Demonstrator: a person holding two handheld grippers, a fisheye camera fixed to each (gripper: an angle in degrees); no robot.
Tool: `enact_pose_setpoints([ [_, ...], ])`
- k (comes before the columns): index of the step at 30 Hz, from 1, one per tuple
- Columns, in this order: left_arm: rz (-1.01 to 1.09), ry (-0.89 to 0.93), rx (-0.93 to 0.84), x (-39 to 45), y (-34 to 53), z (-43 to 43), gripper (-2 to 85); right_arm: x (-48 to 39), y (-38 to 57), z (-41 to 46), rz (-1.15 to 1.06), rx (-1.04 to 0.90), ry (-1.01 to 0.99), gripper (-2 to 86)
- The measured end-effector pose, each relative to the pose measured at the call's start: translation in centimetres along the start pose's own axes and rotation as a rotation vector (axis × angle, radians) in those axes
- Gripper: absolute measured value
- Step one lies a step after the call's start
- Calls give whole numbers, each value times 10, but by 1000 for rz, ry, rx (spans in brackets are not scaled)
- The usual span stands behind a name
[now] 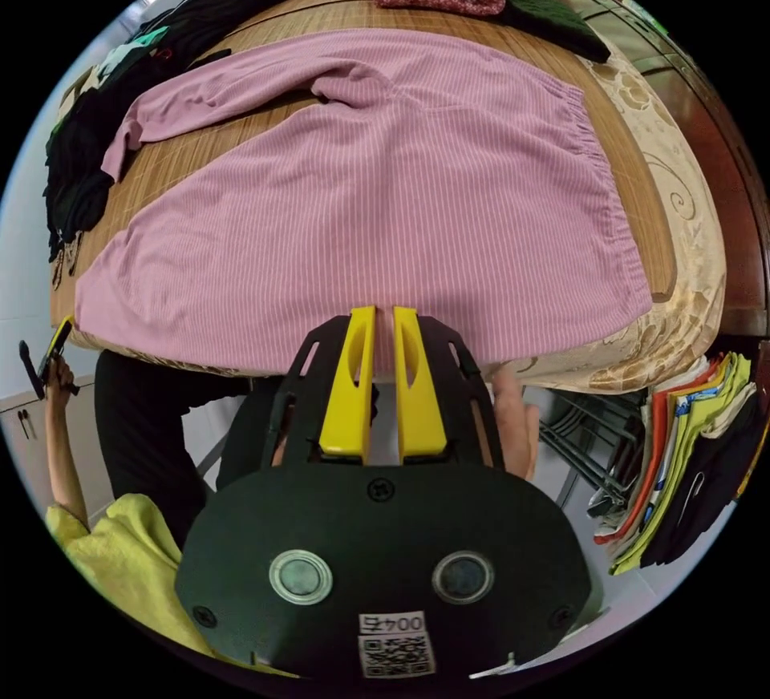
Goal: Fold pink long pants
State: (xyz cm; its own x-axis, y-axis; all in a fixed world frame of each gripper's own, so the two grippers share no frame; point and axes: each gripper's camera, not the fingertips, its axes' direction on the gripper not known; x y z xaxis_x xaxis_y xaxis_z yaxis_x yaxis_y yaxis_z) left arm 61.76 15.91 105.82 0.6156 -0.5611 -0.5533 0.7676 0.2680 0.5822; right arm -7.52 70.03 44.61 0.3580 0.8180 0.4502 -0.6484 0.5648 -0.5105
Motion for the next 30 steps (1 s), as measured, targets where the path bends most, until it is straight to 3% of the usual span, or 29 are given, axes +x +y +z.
enact_pose_setpoints([
  [4, 2, 49, -26, -16, -14, 29, 63, 14, 2, 19, 51, -52, -75, 48],
  [9, 35, 64, -50, -24, -23, 70, 43, 10, 8, 39, 13, -78, -27, 47],
  [15, 69, -82, -46, -32, -23, 83, 24, 12, 21, 60, 2, -83, 2, 52],
  [17, 44, -51, -89, -44, -21, 99, 26, 17, 26, 67, 18, -88, -10, 52],
  [21, -46, 70, 25, -57, -33, 106, 38, 27, 36, 69, 38, -81, -30, 56],
  [26, 30, 141, 90, -22, -97, 131, 70, 34, 73, 54, 147, 154, -299, 111],
  [30, 115, 144, 94, 15, -179, 174, 79, 18, 93, 73, 135, 166, -357, 111],
])
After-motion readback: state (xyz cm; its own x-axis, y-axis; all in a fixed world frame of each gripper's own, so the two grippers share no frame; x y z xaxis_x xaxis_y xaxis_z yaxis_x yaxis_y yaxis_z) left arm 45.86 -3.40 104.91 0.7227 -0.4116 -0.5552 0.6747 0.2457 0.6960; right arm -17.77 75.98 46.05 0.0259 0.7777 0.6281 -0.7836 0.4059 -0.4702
